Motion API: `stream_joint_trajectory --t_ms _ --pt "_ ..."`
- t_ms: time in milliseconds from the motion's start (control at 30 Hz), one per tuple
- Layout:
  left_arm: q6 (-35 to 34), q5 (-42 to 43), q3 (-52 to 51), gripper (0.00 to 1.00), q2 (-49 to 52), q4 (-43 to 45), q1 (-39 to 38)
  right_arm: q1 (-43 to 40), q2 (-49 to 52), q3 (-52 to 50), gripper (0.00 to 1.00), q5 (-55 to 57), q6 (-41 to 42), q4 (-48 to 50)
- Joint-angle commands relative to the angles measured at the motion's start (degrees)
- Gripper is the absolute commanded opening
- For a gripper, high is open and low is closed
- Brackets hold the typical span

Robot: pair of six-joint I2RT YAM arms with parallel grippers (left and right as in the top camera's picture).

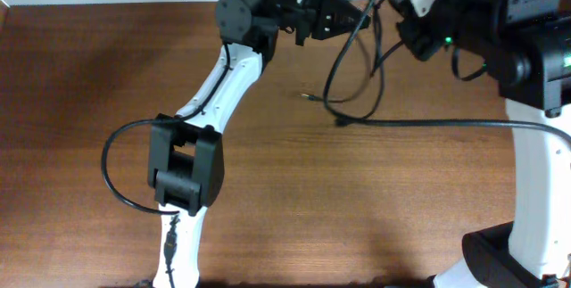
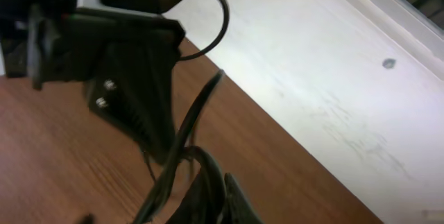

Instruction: Untangle cables

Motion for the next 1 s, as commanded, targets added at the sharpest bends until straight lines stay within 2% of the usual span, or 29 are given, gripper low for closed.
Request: stream_joint_trajectory --t_ms 0,133,233,300,500,667,967 --pt "-0.79 -1.95 -0.04 0.0 0.02 0.33 -1.36 -0.74 -0.9 0.42 0.04 -2.84 0.63 0.09" --pt "-0.79 -3.85 -0.04 0.04 0.02 0.33 -2.69 -0.74 -0.9 0.42 0.04 -2.82 0.66 -0.07" --pt "-0.76 -6.08 -0.04 0.15 0.02 0.33 -3.67 -0.74 -0.9 0.42 0.04 -2.8 0.66 -0.09" --pt "-0.74 -6.91 -0.04 0.27 0.02 0.35 -4.0 -0.76 -0.9 0.42 0.04 -2.56 0.66 -0.09" --pt "-0.81 -6.88 -0.04 0.27 0.02 0.35 -2.78 -3.41 -0.9 0.39 0.04 0.22 1.86 0.2" --pt "-0.76 -6.88 -0.04 0.33 0.02 0.35 -2.67 -6.84 -0.92 0.42 0.04 -0.24 2.67 0.22" --pt "-0.76 -7.37 -0.04 0.35 0.02 0.35 -2.73 -7.08 -0.96 0.42 0.04 -4.13 3.39 0.2"
